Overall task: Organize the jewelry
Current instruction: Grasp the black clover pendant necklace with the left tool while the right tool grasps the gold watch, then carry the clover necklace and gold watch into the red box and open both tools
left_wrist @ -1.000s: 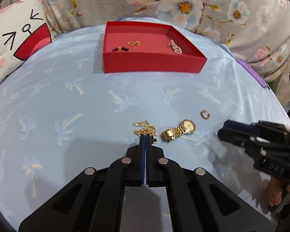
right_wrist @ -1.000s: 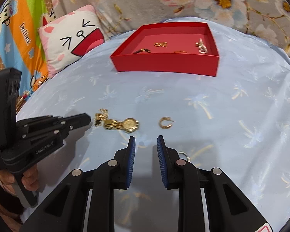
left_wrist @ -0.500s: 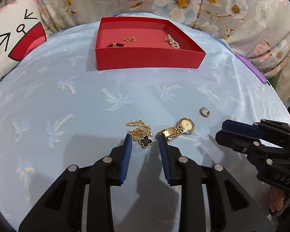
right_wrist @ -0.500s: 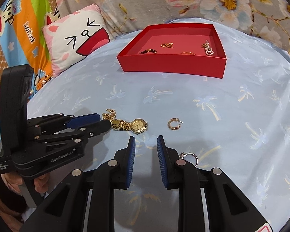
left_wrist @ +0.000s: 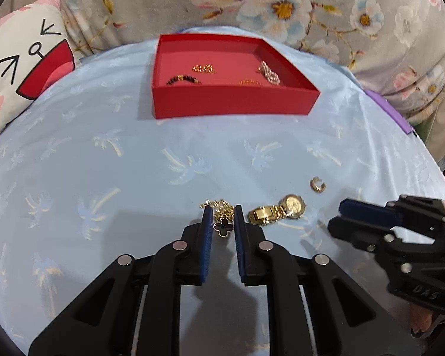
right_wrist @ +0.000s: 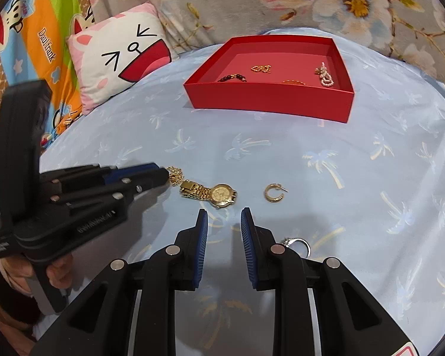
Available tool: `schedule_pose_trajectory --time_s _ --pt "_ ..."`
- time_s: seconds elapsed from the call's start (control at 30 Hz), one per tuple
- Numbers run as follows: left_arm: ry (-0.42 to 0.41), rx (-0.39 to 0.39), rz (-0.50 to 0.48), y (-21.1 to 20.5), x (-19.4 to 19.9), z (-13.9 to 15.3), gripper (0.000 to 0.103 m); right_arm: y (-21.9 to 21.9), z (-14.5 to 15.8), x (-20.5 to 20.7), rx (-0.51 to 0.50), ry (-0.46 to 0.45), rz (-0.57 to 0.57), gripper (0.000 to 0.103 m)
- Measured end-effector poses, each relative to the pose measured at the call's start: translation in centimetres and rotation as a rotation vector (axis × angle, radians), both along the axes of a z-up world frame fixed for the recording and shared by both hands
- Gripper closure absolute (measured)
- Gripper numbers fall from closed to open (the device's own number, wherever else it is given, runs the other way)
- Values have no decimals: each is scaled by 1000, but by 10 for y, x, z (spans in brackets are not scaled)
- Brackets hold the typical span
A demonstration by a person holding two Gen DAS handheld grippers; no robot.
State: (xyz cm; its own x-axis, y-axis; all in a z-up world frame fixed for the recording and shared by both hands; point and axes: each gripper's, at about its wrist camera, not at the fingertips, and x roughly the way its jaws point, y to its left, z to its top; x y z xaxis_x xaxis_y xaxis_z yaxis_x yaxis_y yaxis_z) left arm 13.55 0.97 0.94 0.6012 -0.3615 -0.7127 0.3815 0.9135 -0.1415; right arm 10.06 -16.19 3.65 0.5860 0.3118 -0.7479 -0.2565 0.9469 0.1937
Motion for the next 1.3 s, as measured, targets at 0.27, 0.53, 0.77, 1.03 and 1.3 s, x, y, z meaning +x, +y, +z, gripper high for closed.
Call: schedule_pose_trajectory --time_s 0.27,0.53,0.77,1.03,1.3 --pt "-47 -88 88 38 2 24 90 34 5 16 -44 -19 89 80" --pt "-50 -123 130 59 7 29 89 49 -7 41 -40 28 150 63" --pt "-37 -111 128 58 8 23 89 51 -17 41 -96 23 176 65" --pt "-21 -98 114 54 10 18 89 39 -16 35 -104 27 155 88" --pt "-51 -106 109 53 8 28 89 18 3 28 -32 1 92 92"
